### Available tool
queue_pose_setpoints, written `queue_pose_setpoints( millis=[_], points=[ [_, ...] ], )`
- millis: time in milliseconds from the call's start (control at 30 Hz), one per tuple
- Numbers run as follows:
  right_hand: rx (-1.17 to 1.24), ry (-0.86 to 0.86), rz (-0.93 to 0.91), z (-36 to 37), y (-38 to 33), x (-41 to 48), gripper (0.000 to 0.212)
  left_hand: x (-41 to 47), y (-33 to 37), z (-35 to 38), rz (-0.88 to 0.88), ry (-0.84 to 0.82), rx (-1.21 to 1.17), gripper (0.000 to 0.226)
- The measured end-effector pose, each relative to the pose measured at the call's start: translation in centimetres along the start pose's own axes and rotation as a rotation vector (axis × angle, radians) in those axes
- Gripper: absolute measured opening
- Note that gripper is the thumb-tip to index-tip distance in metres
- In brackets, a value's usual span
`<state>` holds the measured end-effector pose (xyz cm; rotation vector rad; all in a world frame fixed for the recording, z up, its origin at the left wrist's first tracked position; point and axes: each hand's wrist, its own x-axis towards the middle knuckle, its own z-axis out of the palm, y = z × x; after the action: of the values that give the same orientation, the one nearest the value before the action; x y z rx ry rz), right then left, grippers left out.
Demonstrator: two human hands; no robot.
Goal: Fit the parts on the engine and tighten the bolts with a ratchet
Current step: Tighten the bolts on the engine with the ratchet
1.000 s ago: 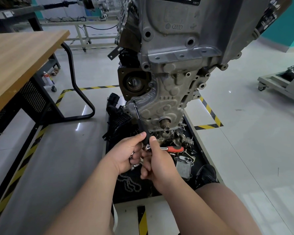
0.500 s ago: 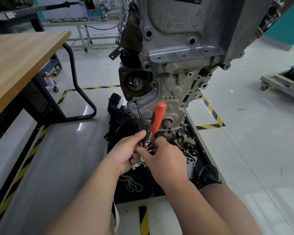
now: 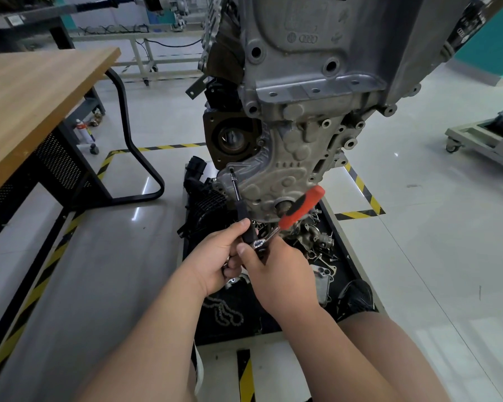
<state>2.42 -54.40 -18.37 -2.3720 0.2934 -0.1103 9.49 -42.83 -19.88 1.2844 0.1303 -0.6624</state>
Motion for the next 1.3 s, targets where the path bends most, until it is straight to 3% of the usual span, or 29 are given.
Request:
queue_pose_setpoints(
  millis=[67,267,567,733,833,900,1167,1300],
  points=[
    [0.045,-0.040,0.008,0.0,0.0,0.0,0.047,0.0,0.0,0.0,-0.001,0.009,-0.011,0.065],
    [0.083,-0.113,0.010,0.5,-0.1,-0.2,0.047,-0.1,0.1,0.1,-0.033,0.062,-0.020,0.032],
    [0.282,-0.098,0.044,0.4,-0.1,0.1,0.060,-0.2,0.2,0.0,-0.037,0.079,-0.014,0.029],
    [0.731,-0.257,0.276,0.1,-0.1,0.1,0.065,-0.3,0.4,0.2,-0.002,0.076,-0.018,0.034],
    [1.041,-0.352,0.333,0.0,-0.4,0.2,0.067,-0.4,0.5,0.2,0.032,0.058,-0.026,0.051],
    [1.220,-0.418,0.375,0.0,-0.5,0.1,0.064,-0.5,0.5,0.4,0.041,0.035,-0.030,0.049],
    [1.716,-0.558,0.620,0.9,-1.1,-0.5,0.063,-0.8,0.5,0.2,0.009,0.039,-0.010,0.042],
    [1.757,-0.559,0.643,1.6,-1.3,-0.7,0.062,-0.8,0.5,-0.2,0.055,0.058,0.037,0.041]
  ],
)
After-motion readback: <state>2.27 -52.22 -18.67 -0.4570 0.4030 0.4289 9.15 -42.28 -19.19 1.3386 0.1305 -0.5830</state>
